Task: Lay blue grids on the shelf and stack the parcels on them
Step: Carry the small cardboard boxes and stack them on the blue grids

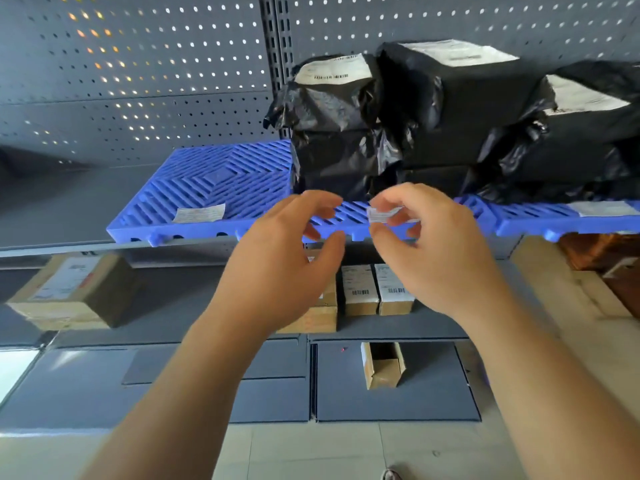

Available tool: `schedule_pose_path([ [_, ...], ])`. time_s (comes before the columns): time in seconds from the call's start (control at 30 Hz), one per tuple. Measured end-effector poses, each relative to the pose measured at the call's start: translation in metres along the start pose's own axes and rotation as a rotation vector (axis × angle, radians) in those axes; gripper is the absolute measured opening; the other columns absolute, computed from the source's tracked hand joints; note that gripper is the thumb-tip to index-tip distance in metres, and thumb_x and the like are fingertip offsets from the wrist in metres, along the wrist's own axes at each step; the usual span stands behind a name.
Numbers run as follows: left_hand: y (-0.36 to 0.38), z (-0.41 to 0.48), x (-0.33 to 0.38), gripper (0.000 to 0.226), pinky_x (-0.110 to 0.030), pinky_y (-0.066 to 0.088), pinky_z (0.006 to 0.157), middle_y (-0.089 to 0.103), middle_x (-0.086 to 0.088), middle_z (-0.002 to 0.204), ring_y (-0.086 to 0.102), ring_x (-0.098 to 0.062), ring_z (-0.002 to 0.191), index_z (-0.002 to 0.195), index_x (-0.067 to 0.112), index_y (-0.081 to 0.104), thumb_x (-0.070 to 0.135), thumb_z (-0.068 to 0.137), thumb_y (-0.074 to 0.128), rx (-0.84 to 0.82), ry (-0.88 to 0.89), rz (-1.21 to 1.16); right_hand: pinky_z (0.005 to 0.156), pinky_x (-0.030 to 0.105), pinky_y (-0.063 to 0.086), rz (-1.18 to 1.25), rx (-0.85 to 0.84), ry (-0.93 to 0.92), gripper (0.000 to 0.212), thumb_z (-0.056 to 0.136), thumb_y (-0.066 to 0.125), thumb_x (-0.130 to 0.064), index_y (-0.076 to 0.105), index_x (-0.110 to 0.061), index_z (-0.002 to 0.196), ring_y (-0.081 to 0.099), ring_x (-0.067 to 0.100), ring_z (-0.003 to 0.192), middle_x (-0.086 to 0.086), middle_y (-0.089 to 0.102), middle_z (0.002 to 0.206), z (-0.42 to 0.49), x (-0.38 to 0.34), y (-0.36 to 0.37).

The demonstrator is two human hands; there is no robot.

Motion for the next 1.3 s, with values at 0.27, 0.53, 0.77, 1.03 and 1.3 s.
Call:
schedule_pose_path([
  [0.27, 0.110, -0.032, -0.047, 0.031, -0.028, 0.053, 0.078, 0.064, 0.021, 0.108, 0.061, -0.003, 0.095, 0.127, 0.039, 0.059, 0.037, 0.097, 0.056, -0.339, -0.084, 0.108, 0.074, 0.035, 0.055, -0.103, -0.163, 0.395, 0.016, 0.088, 0.063, -0.032, 0.066, -0.032, 0.104, 0.061, 0.001, 0.079, -0.020, 0.064, 0.086, -0.054, 0.122, 0.044],
  [0.53, 0.205, -0.017, -0.088, 0.041, -0.032, 0.053, 0.088, 0.062, 0.015, 0.129, 0.061, -0.012, 0.108, 0.137, 0.038, 0.052, 0.039, 0.096, 0.053, -0.485, -0.326, 0.167, 0.072, 0.030, 0.046, -0.194, -0.324, 0.603, 0.026, 0.092, 0.058, -0.031, 0.062, -0.023, 0.117, 0.060, 0.019, 0.086, -0.008, 0.066, 0.104, -0.060, 0.224, 0.071],
  [0.77, 0.271, 0.004, -0.107, 0.050, -0.045, 0.059, 0.083, 0.059, -0.003, 0.128, 0.061, -0.026, 0.104, 0.144, 0.028, 0.045, 0.034, 0.095, 0.050, -0.571, -0.458, 0.255, 0.089, 0.037, 0.052, -0.253, -0.448, 0.573, 0.038, 0.092, 0.059, -0.035, 0.058, -0.019, 0.127, 0.061, 0.030, 0.106, 0.007, 0.064, 0.124, -0.044, 0.284, 0.102],
  [1.03, 0.314, 0.012, -0.134, 0.052, -0.047, 0.054, 0.095, 0.050, -0.008, 0.139, 0.051, -0.033, 0.124, 0.146, 0.024, 0.044, 0.033, 0.095, 0.050, -0.585, -0.545, 0.286, 0.089, 0.040, 0.053, -0.359, -0.545, 0.555, 0.045, 0.092, 0.056, -0.038, 0.054, -0.017, 0.132, 0.058, 0.032, 0.111, 0.012, 0.059, 0.127, -0.043, 0.332, 0.130],
  [1.3, 0.349, 0.030, -0.155, 0.053, -0.046, 0.048, 0.100, 0.043, -0.006, 0.147, 0.042, -0.032, 0.133, 0.149, 0.024, 0.041, 0.036, 0.098, 0.052, -0.589, -0.538, 0.314, 0.090, 0.040, 0.050, -0.410, -0.530, 0.585, 0.047, 0.094, 0.057, -0.046, 0.052, -0.016, 0.128, 0.054, 0.033, 0.115, 0.012, 0.054, 0.127, -0.034, 0.365, 0.153],
])
Point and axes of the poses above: each hand's wrist, its own z-axis towards the middle knuckle, its own y-axis out of the palm, x = y × z, the point moved 9 cm from there along z, towards the middle knuckle
